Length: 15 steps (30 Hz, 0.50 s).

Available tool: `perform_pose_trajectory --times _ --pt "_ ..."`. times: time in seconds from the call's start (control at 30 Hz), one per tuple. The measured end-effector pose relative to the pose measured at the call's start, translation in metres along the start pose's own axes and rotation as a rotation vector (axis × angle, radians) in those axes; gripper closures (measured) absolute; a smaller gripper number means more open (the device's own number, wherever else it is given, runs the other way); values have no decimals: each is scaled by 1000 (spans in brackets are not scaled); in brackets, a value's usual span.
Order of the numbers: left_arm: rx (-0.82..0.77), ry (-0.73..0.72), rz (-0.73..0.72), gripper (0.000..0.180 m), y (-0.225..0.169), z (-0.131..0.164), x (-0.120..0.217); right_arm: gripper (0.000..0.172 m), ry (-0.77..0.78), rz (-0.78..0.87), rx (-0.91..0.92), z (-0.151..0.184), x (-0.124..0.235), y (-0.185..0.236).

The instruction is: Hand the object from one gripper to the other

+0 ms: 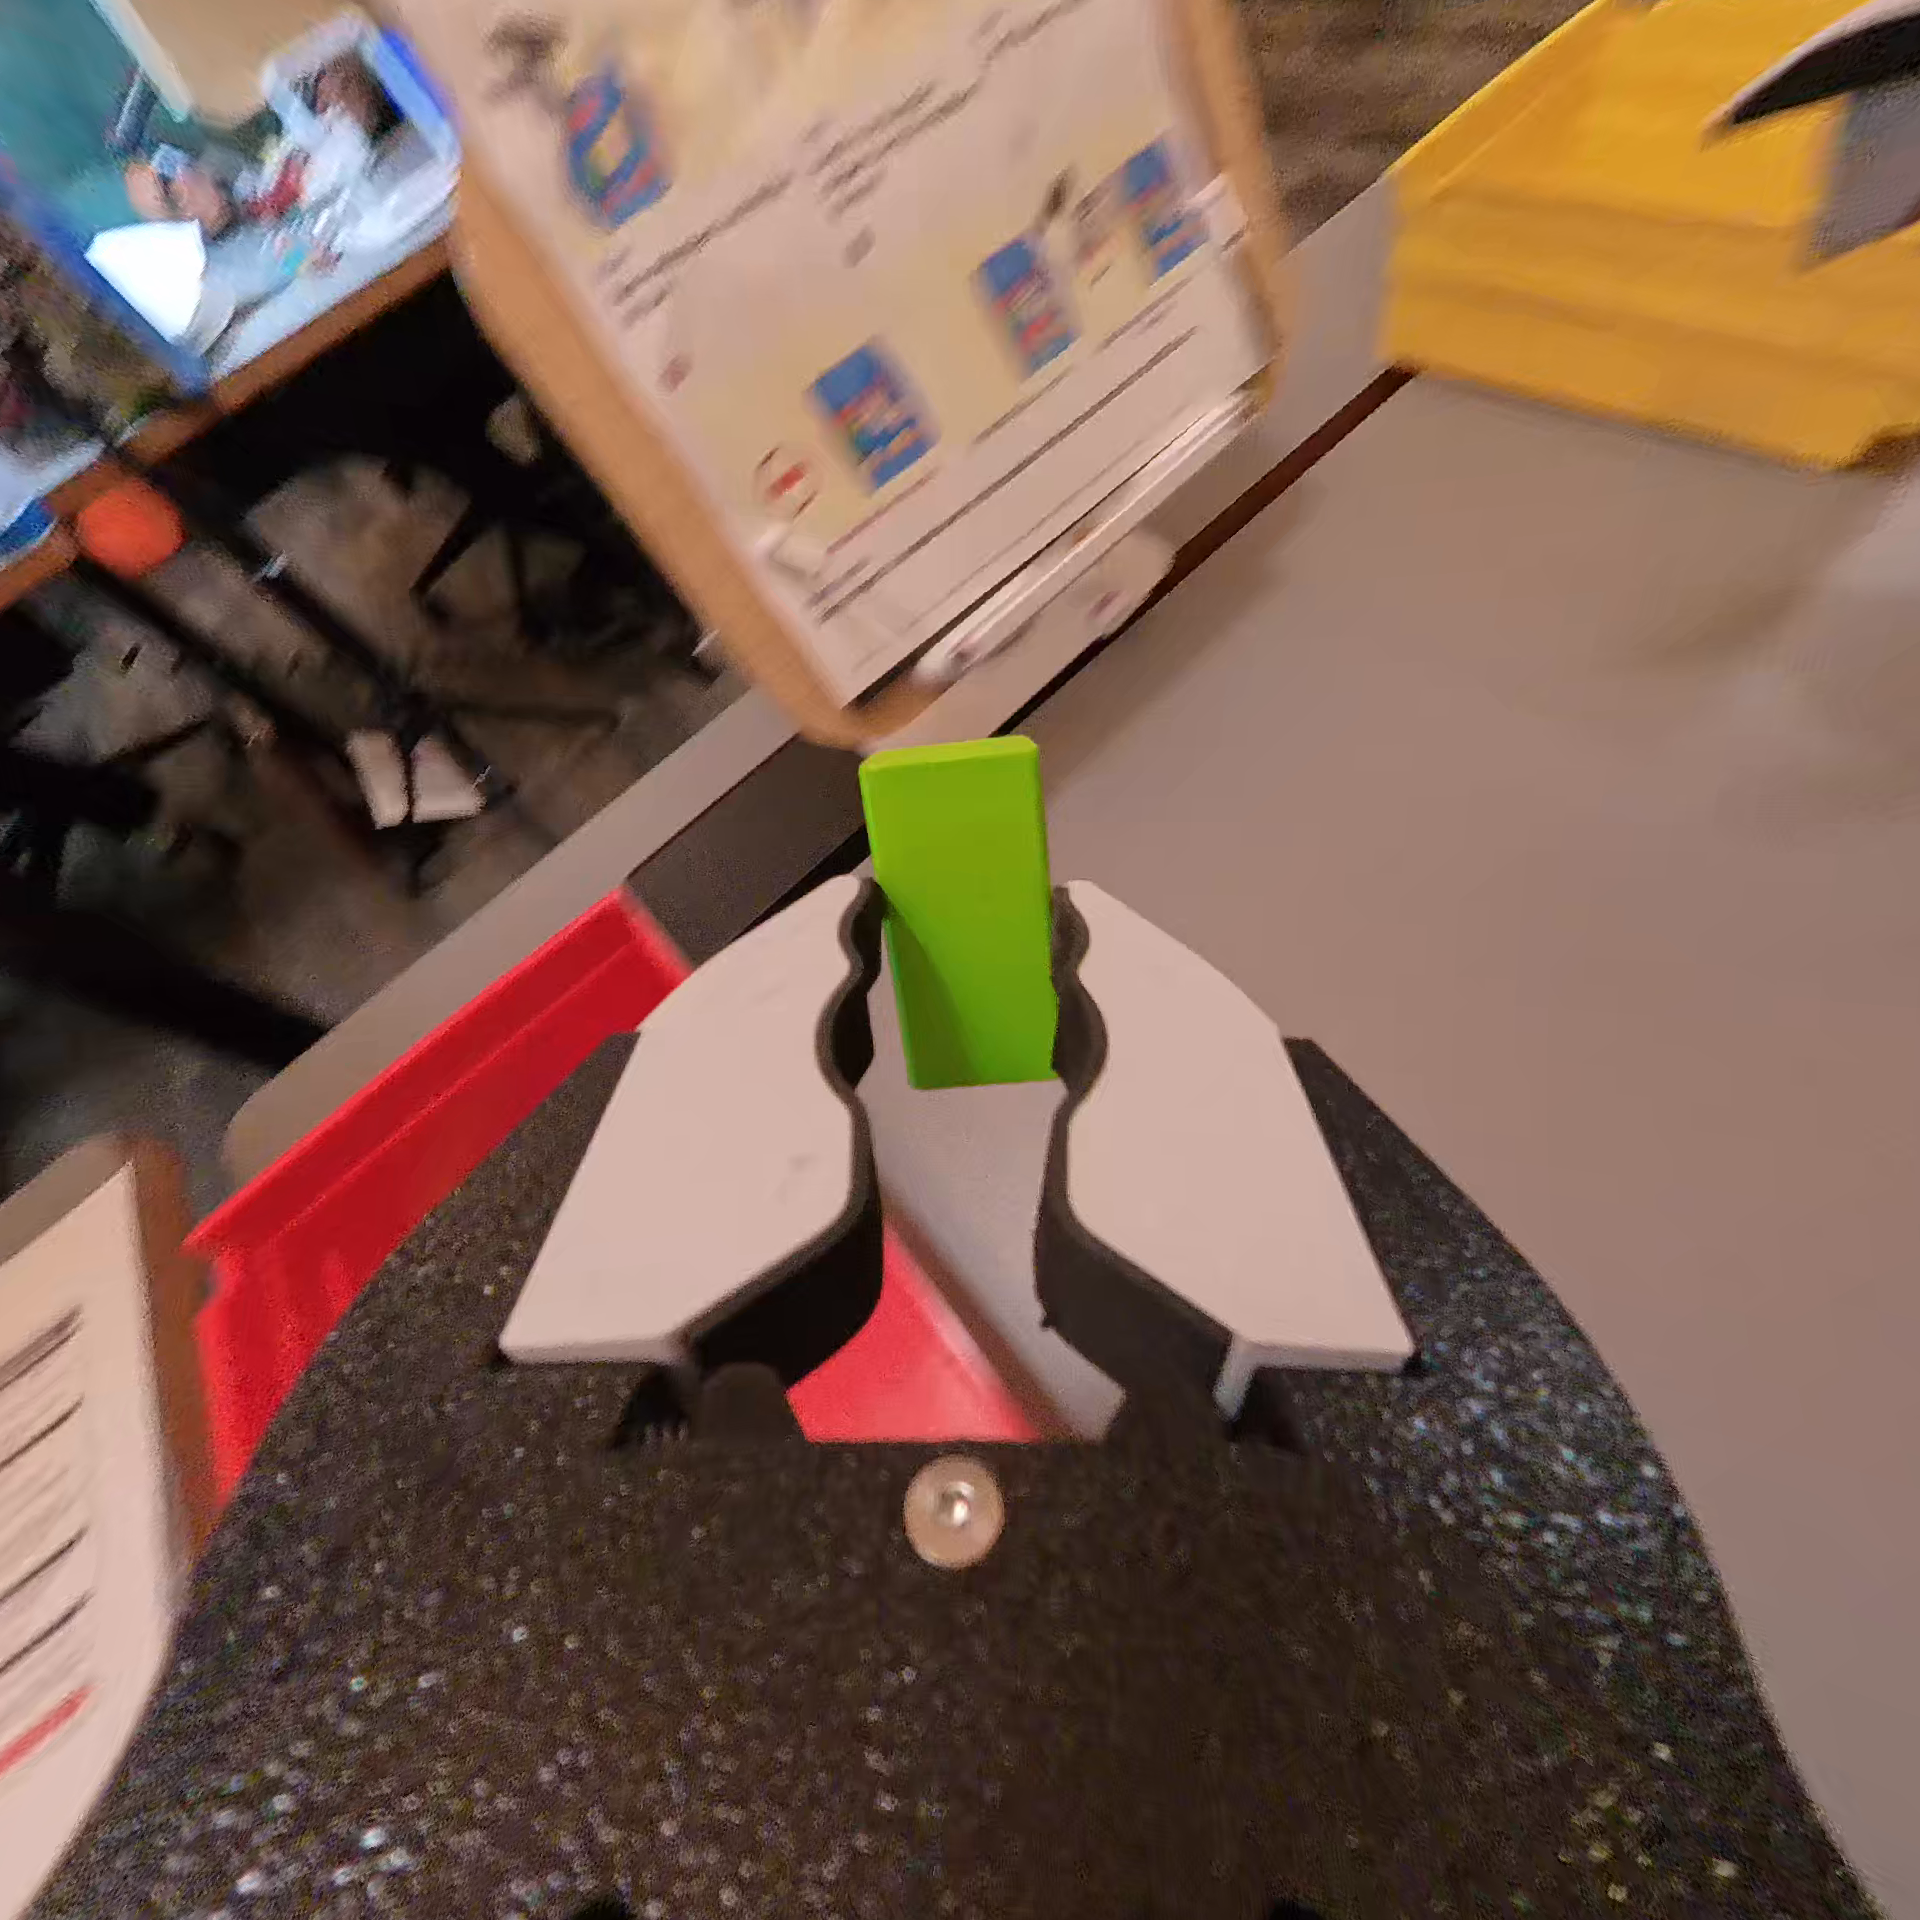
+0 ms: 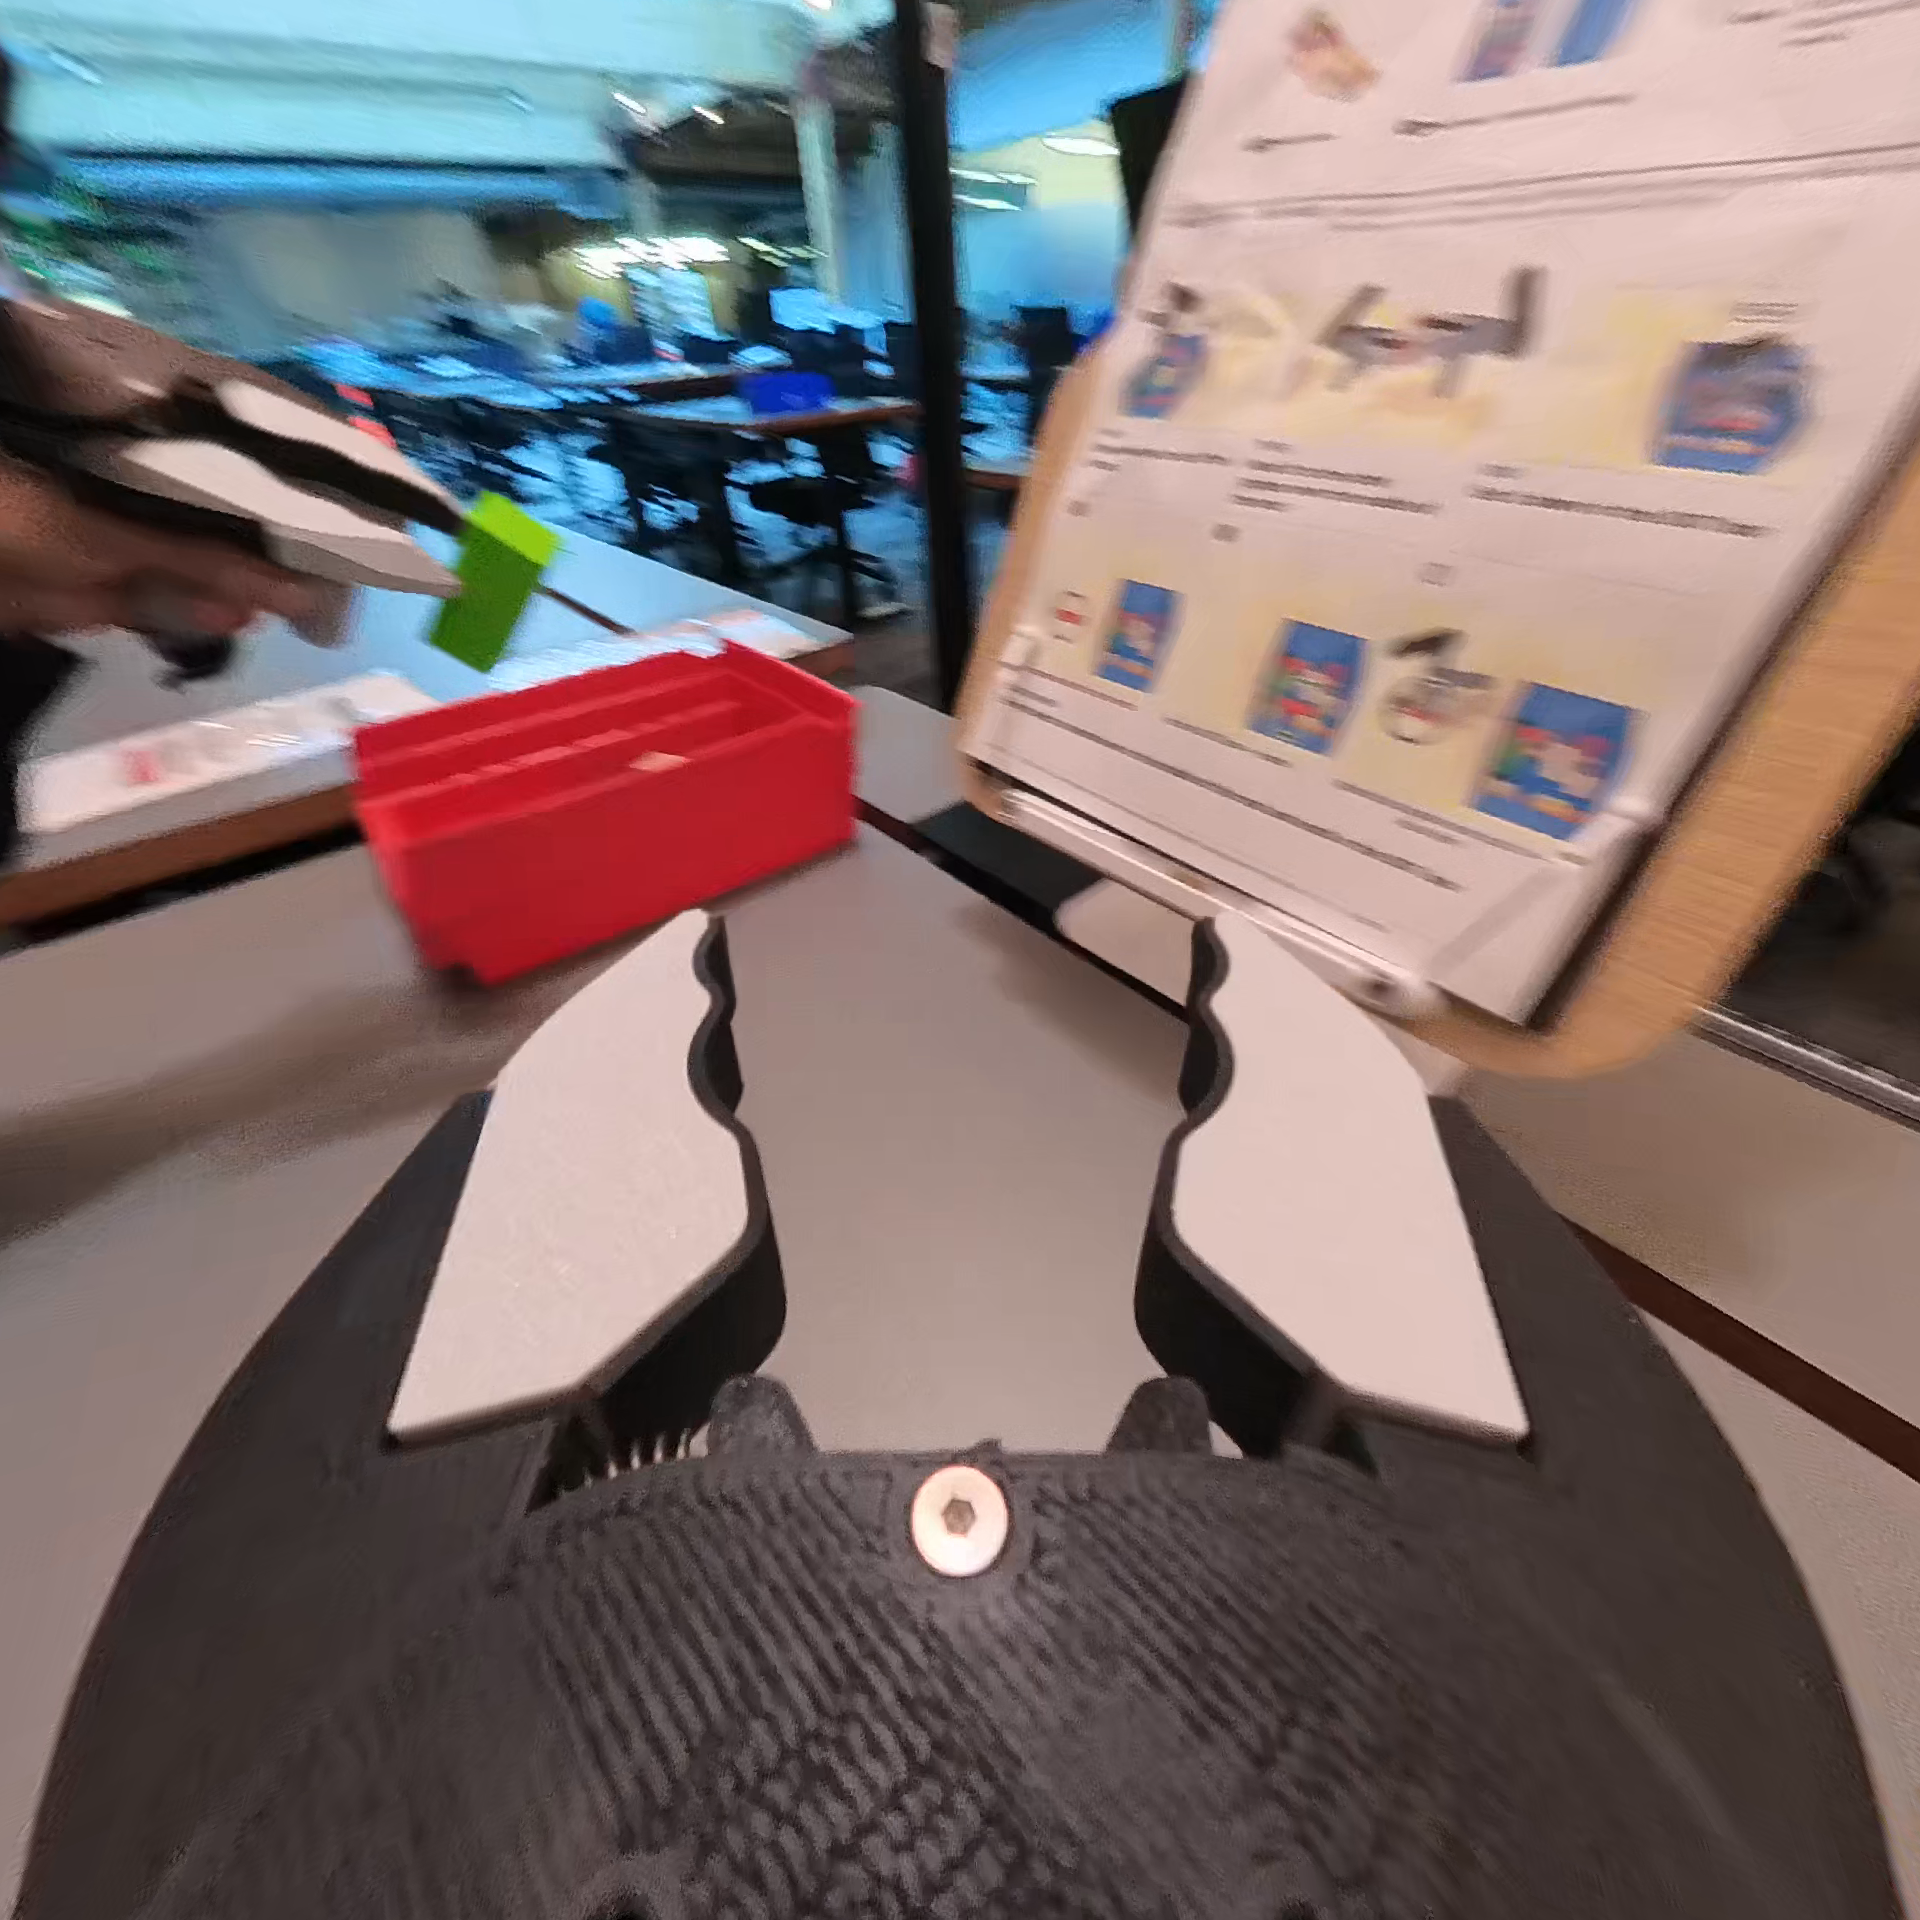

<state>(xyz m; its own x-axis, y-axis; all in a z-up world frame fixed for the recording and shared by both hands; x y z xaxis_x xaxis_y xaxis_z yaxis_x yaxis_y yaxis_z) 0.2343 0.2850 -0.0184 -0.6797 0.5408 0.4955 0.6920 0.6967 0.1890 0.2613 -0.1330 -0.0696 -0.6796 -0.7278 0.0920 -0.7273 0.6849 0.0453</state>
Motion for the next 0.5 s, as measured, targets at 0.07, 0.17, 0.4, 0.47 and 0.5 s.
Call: perform_pose_trajectory --times 0.07,0.17,0.4,0.47,0.5 --pt "-23 -96 85 150 -28 -12 -8 87 -36 -130 -31 -2 -6 17" --pt "-27 -269 250 149 -67 -24 -26 88 -83 -289 -85 -4 -13 36" --pt "50 -516 611 150 -120 -33 -74 92 -138 -531 -119 -3 -18 63" --pt "28 -537 677 150 -130 -33 -82 93 -137 -561 -102 -3 -17 64" --pt "19 -554 702 150 -134 -32 -85 94 -133 -571 -99 -3 -16 63"
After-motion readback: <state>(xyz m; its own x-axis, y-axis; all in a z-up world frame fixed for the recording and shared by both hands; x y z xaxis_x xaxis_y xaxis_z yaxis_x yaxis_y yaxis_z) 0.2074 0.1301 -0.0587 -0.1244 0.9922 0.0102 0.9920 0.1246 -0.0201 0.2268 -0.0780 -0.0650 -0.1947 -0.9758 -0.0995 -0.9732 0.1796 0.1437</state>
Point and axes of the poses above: each gripper's, where its closed fingertips meet, x back along the fingers, z out of its underside, y = z × x across the jaws, the point moved 10 cm from there along x, back along the fingers, and after that the axes turned 6 degrees about z, right-handed, at the moved point
